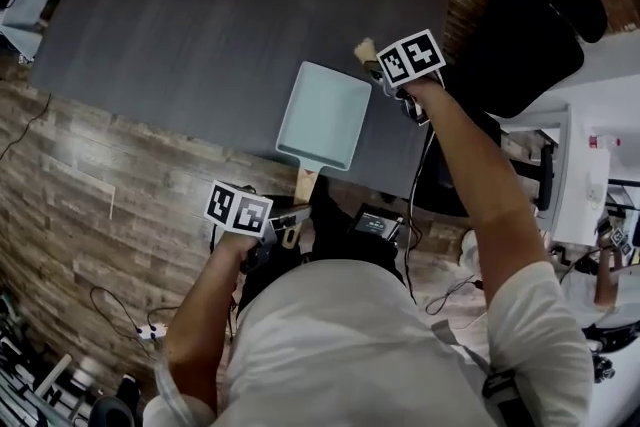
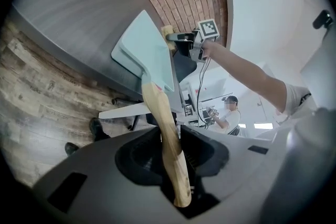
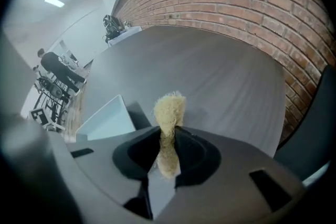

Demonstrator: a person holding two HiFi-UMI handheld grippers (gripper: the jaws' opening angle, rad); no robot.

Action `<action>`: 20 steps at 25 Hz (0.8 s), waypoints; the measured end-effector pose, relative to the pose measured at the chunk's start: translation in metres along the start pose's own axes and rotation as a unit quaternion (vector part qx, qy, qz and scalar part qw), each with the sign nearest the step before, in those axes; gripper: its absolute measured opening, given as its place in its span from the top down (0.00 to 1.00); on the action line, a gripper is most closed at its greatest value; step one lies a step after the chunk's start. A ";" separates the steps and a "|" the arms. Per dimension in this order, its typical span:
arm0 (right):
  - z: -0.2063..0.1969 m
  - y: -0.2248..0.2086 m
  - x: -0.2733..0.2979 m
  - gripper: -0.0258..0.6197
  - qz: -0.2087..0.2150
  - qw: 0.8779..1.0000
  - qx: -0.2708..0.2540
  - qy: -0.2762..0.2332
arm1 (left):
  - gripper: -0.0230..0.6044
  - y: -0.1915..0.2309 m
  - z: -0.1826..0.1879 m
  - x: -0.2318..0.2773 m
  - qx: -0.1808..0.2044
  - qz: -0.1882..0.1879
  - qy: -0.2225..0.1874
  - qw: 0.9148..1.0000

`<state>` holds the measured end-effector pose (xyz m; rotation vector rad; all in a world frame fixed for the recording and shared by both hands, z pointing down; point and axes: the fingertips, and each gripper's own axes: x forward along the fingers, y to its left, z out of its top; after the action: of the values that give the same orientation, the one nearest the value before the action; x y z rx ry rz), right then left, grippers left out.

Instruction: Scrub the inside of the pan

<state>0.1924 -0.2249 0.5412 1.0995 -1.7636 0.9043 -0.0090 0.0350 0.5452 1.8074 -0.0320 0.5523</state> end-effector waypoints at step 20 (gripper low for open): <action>0.010 0.039 0.030 0.83 0.102 0.993 0.052 0.026 | 0.76 0.008 0.001 -0.014 0.070 0.006 0.069 0.995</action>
<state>0.1459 -0.2291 0.5595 0.9638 -1.8252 1.1495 -0.0237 0.0283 0.5467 1.9020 0.0915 0.7015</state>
